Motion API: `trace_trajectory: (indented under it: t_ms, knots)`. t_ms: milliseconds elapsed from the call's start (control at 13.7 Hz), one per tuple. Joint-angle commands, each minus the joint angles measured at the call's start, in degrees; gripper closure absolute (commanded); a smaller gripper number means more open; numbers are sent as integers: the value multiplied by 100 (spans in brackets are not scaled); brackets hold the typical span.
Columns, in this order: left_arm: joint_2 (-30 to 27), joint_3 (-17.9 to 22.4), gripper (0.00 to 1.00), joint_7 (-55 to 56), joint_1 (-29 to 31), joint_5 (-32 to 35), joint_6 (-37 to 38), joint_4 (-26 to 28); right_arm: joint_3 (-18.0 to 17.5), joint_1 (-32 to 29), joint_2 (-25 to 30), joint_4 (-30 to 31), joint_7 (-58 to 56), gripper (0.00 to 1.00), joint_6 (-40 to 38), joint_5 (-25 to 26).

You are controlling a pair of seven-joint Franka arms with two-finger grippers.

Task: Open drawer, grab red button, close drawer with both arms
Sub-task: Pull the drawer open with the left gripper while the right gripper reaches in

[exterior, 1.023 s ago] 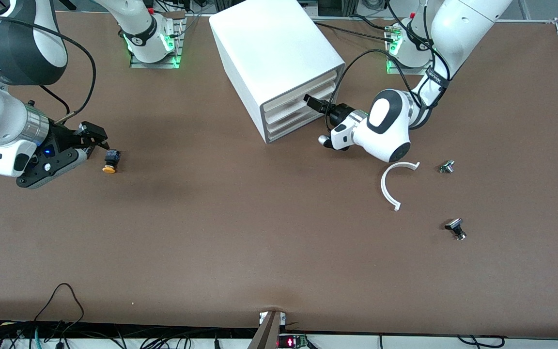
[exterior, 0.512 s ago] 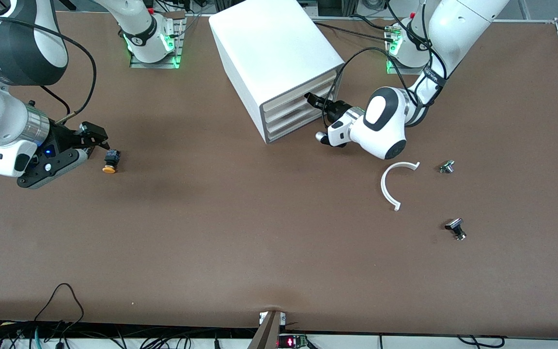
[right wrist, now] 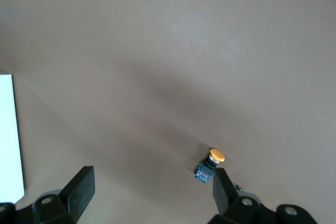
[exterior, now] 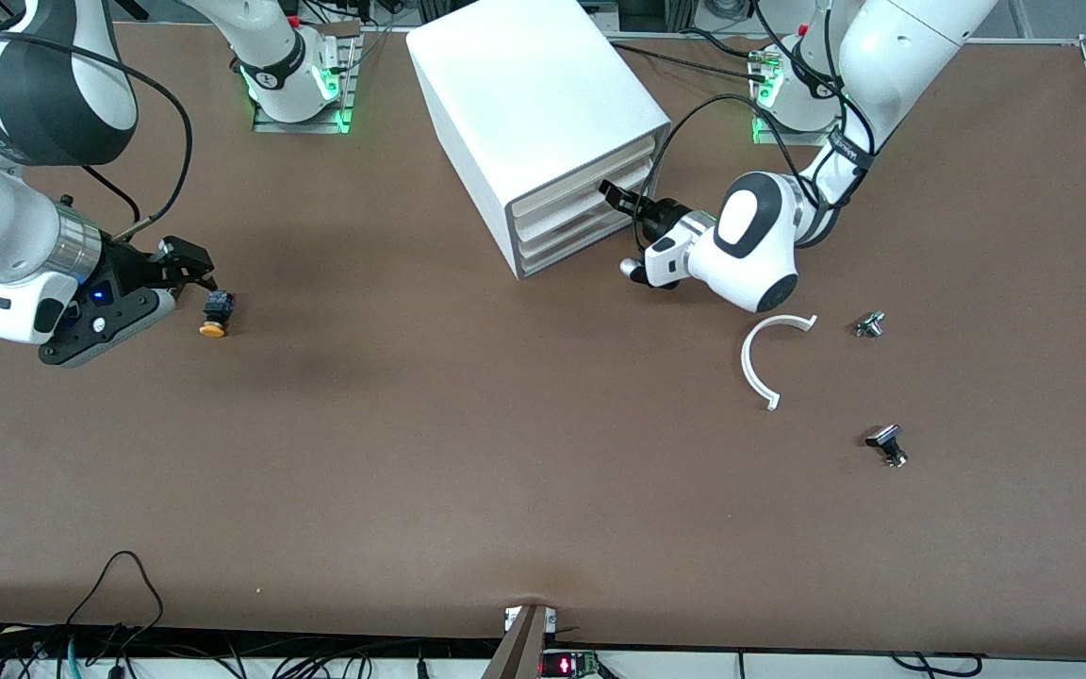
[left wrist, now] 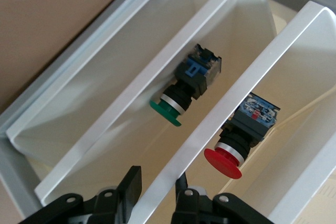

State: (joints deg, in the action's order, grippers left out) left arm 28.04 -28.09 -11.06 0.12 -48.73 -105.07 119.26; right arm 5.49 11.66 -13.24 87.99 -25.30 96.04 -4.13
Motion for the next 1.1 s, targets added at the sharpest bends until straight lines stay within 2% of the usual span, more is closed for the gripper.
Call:
trace_trajectory:
  t_ms: [0, 146, 512, 731, 1023]
  knots:
    - [-45, 251, 81, 140, 58, -57, -66, 71, 13, 144, -65, -36, -63, 0, 159, 17]
    - [-36, 322, 81, 140, 128, -57, -66, 27, 13, 275, -82, -36, -63, 0, 510, 8]
    - [43, 594, 79, 227, 164, -57, -66, -210, 4, 583, -188, -158, -133, 0, 556, 17]
    - [87, 743, 79, 245, 164, -57, -75, -342, 13, 1021, -276, -256, -133, 0, 748, 17]
    - [87, 884, 73, 280, 234, -49, -66, -571, 13, 1471, -293, -317, -150, 0, 1100, 0]
